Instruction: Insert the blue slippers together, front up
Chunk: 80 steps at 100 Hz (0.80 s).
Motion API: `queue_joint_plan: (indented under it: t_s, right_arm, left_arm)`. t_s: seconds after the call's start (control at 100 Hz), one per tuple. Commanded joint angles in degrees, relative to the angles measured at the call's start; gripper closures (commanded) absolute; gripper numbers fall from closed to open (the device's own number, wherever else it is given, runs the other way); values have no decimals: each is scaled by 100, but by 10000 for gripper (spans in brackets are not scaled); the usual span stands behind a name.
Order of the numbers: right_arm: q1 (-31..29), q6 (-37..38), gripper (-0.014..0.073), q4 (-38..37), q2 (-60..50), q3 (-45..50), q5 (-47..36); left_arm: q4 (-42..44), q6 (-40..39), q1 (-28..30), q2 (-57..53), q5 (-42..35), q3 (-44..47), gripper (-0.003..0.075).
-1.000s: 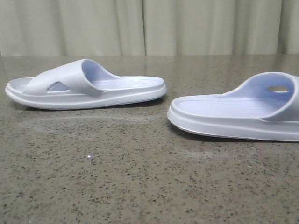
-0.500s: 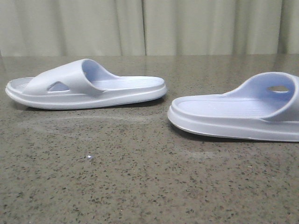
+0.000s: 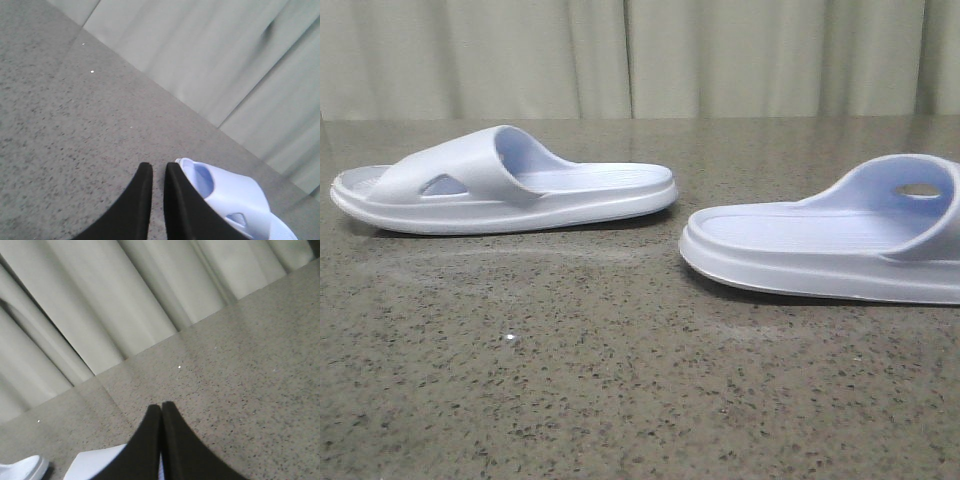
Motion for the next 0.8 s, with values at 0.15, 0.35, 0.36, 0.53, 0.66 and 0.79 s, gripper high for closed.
queue_joint_plan:
  t_s: [0.15, 0.35, 0.36, 0.53, 0.66, 0.79]
  right_arm:
    - [-28, -153, 671, -171, 1427, -1296, 617]
    - [-38, -153, 671, -1095, 2747, -2495, 2124]
    - [-38, -153, 672, -1170, 2812, -2567, 2238]
    - [-38, -153, 672, -1510, 3196, -3082, 2933]
    - [-38, -153, 671, -1586, 3208, -3201, 3003]
    - [-38, -153, 657, -1717, 3219, -3226, 3175]
  left_arm:
    - [1235, -37, -19, 1395, 318, -1456, 705]
    - [2531, -37, -19, 2943, 1616, -2762, 705]
    - [2557, -37, -19, 3024, 1649, -2797, 705]
    - [2741, 42, -19, 3663, 2112, -3363, 704]
    - [2573, 408, -19, 3867, 2278, -3513, 701]
    - [2136, 771, -19, 3957, 2319, -3536, 634]
